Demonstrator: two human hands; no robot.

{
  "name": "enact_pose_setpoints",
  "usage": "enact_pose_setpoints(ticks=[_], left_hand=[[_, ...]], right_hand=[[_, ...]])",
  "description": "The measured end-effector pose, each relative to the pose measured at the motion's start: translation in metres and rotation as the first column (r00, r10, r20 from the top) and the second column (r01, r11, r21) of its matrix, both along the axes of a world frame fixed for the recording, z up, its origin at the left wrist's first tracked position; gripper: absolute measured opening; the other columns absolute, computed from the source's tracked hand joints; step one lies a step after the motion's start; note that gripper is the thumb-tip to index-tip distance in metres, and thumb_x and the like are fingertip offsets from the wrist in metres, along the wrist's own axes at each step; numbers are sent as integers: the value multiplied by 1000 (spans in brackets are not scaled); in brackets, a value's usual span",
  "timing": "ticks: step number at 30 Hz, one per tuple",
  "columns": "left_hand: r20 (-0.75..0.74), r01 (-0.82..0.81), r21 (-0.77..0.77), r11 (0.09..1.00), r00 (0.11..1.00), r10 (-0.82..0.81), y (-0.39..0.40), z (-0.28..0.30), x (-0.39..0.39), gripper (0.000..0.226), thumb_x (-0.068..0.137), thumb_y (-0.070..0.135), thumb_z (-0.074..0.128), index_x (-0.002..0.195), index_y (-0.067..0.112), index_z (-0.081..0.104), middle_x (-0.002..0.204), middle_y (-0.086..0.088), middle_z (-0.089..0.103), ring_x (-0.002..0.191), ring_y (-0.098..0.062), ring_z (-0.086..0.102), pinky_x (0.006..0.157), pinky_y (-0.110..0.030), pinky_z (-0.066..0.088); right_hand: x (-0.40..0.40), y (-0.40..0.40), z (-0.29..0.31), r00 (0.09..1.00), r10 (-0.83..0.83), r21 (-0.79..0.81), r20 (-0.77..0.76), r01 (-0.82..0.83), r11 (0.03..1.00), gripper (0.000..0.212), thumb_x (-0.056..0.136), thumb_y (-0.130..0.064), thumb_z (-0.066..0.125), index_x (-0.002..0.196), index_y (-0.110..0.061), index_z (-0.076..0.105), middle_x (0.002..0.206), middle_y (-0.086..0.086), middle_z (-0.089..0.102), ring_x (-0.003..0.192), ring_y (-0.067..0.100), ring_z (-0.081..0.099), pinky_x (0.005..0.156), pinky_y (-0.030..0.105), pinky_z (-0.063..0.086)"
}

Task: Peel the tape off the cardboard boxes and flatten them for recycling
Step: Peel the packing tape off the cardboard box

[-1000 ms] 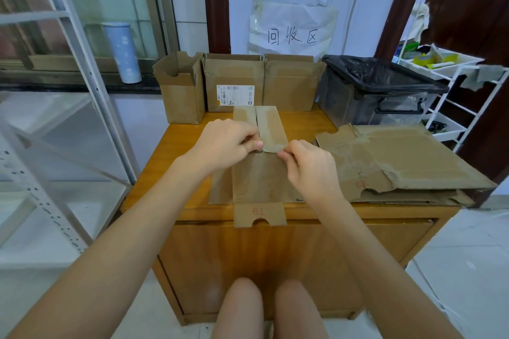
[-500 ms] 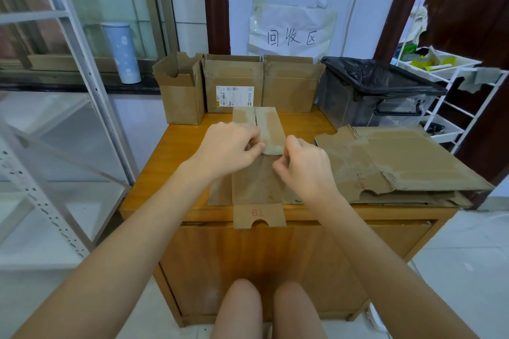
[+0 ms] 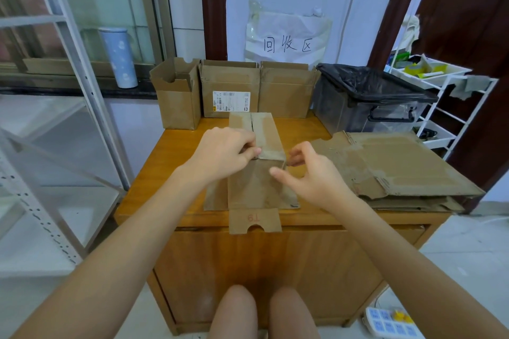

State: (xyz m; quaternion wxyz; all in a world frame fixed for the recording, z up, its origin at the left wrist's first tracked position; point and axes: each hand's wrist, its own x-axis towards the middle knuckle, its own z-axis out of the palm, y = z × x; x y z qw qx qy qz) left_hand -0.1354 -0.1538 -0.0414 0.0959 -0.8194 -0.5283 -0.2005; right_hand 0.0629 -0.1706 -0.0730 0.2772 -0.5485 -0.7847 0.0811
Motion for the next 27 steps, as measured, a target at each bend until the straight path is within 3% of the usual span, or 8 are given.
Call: enact_pose_setpoints(ticks=[4,6,11,14,17,20,23,27], left_hand=[[8,0,-1,1000,1000,0,-2,1,-1,25,96,43,48,91,23,64,85,9,62,80,-11,56,61,-26,36],[10,-1,-6,1000,1000,1,-2,2,-2,26,96,43,48,91,23,64,85,9,62,79,-11,55,59,-25,35],[1,-1,-10,1000,1000,1,-2,3,-3,25,96,42,48,89,24,63,82,9,61,76,-11,55,52,-20,29],[6,6,-24,1000,1000,-6,-3,3,-3,26,96,42,48,89,23,64,83,8,64,78,-11,57,54,-21,33],[13,19,-46,999,1000,-19,-3,4,-2,25,96,41,49,88,24,64,83,9,64,79,-11,58,58,-24,38],[5,21,-65,998,1000,-20,-3,5,-2,24,97,41,48,88,24,63,86,7,66,79,-11,59,58,-24,37],[-8,23,-61,998,1000,-23,-3,6,-2,25,97,41,48,88,23,63,87,6,66,80,-12,59,60,-24,40],[-13,20,-64,998,1000,-21,-3,7,-1,23,97,41,48,82,26,56,84,7,64,79,-12,58,58,-24,39]], right_hand=[[-6,6,-22,995,-93,70,31,90,993,44,87,-56,56,105,-16,54,97,-6,61,87,13,59,74,29,51],[-5,8,-25,999,-33,115,19,31,993,32,93,-44,54,99,-13,57,92,-1,59,81,16,56,70,31,49],[10,11,-24,971,119,286,208,-177,942,13,94,-15,56,91,-4,61,81,8,61,71,25,58,59,35,49],[22,17,-12,933,105,378,345,-241,894,17,91,-20,54,84,-7,62,74,7,62,64,23,58,48,36,51],[30,22,5,872,43,460,487,-298,837,15,83,-17,66,73,-9,59,62,3,57,53,21,54,36,25,37],[32,25,19,815,20,464,579,-350,814,16,79,-16,72,72,-10,59,59,3,56,49,20,52,40,20,24],[33,30,29,772,28,438,634,-389,811,14,81,-15,74,77,-9,61,63,5,59,51,21,53,39,23,33],[31,30,39,742,-4,450,670,-403,797,26,66,-5,84,75,-9,61,57,4,55,46,19,49,41,20,26]])
